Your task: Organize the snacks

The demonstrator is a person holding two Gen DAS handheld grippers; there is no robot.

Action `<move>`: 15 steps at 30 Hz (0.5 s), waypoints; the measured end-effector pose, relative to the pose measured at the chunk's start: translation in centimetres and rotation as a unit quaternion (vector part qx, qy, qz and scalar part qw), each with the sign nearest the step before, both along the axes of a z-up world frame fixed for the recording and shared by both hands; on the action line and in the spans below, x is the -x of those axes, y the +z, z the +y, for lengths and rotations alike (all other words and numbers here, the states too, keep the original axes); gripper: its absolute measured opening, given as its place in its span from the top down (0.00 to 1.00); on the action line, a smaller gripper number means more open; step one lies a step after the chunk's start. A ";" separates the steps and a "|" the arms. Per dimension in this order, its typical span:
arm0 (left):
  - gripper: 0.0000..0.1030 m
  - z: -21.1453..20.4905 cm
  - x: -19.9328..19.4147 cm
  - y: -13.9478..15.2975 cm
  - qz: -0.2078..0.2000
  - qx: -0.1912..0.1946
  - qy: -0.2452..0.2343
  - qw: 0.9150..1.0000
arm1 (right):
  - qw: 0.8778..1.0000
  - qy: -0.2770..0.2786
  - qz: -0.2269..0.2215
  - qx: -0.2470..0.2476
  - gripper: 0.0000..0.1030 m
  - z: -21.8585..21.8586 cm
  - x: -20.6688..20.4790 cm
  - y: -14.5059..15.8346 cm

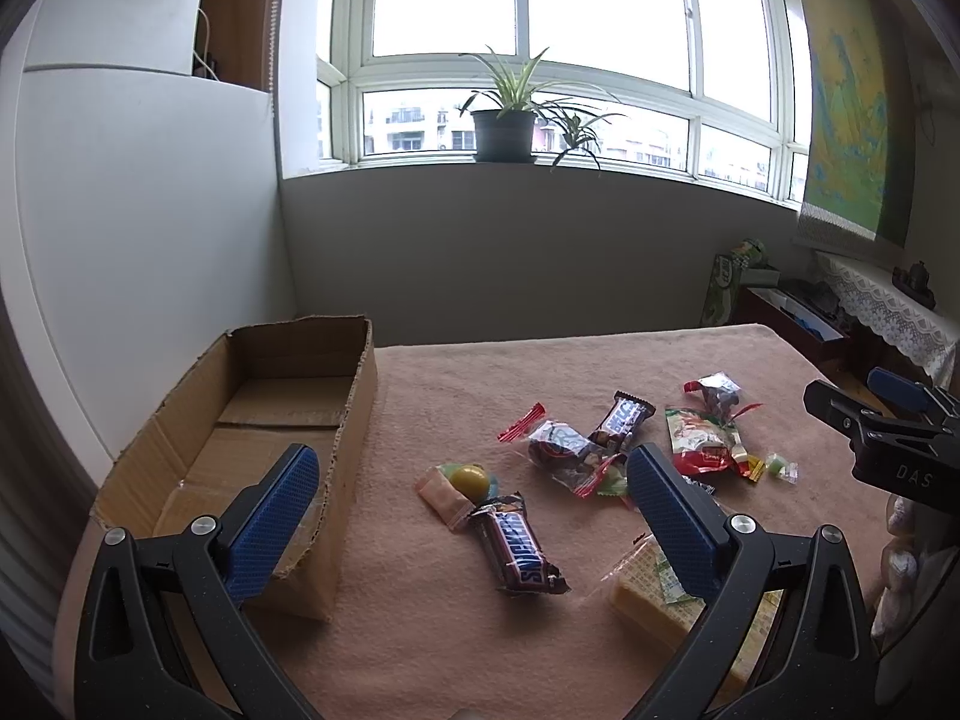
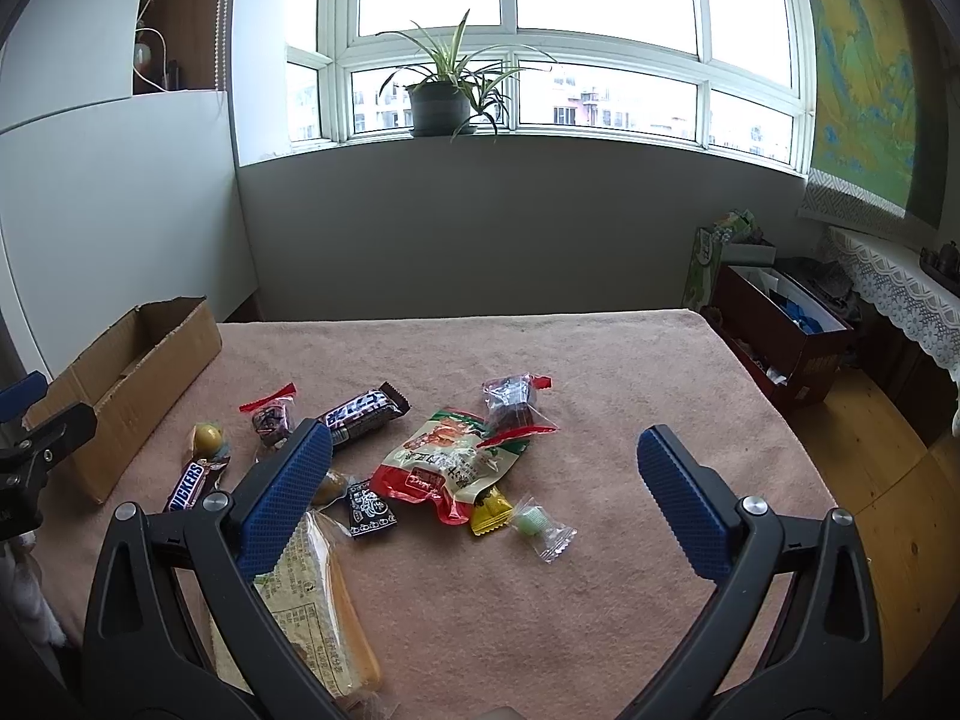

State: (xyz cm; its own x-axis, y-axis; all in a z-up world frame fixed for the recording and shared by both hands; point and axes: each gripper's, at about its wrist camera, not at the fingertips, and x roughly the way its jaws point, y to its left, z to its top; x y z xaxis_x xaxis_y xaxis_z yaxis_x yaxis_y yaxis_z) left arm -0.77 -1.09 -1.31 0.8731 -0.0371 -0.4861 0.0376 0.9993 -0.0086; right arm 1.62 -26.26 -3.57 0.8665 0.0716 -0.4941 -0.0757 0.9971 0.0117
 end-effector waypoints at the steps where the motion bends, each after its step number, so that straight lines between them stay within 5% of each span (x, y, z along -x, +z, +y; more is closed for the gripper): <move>1: 0.01 0.0 0.0 0.0 0.000 0.001 0.000 1.000 | 1.000 0.000 0.001 0.000 0.00 0.0 0.0 0.0; 15: 0.01 0.1 0.2 -0.2 0.002 0.001 -0.006 1.000 | 1.000 0.006 0.009 0.003 0.00 0.3 0.0 -0.5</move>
State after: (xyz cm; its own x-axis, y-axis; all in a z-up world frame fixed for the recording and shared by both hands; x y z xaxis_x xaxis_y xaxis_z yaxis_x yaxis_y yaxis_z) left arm -0.94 -0.99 -1.48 0.8710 -0.0478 -0.4889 0.0488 0.9988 -0.0106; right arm 1.66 -25.99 -4.10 0.8570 0.0783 -0.5092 -0.0869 0.9962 0.0070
